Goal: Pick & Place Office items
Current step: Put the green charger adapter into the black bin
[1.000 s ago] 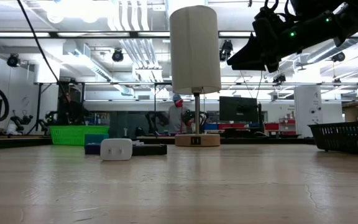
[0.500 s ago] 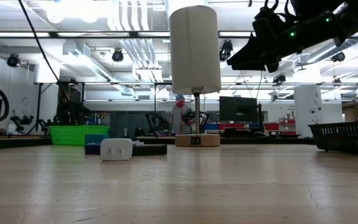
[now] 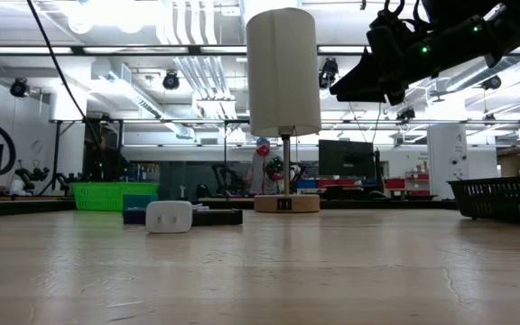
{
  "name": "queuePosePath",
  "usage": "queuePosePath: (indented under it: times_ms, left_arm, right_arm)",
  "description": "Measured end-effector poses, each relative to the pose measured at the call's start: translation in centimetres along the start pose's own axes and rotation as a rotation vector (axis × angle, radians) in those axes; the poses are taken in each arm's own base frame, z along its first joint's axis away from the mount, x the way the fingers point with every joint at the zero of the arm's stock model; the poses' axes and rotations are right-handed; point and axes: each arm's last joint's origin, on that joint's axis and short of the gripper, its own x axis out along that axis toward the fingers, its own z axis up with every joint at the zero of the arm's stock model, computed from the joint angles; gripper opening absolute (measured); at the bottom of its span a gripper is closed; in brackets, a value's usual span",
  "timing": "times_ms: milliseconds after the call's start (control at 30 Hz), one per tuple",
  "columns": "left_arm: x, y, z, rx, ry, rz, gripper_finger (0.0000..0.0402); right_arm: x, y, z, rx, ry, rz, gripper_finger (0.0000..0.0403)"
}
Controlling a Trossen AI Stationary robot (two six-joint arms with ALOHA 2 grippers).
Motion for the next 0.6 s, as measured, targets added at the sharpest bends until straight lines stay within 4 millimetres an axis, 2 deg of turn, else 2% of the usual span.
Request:
queuePosePath:
  times_ms: [200, 433, 600]
  left_arm:
    - [0.1, -0.35, -0.84, -0.012, 0.001, 0.003, 0.0234]
    - [0.11, -0.38, -0.9, 0.063, 0.005, 0.001, 0.0234]
    - [0.03, -0.38, -1.08, 0.065, 0.149, -0.059, 0.0234]
  right_arm:
    - [0.0, 0.0, 0.0, 0.0, 0.0, 0.0, 0.0217]
    - [0.0, 0.0, 0.0, 0.001, 0.0, 0.0, 0.0217]
    - [0.0, 0.0, 0.0, 0.001, 0.0, 0.0, 0.0217]
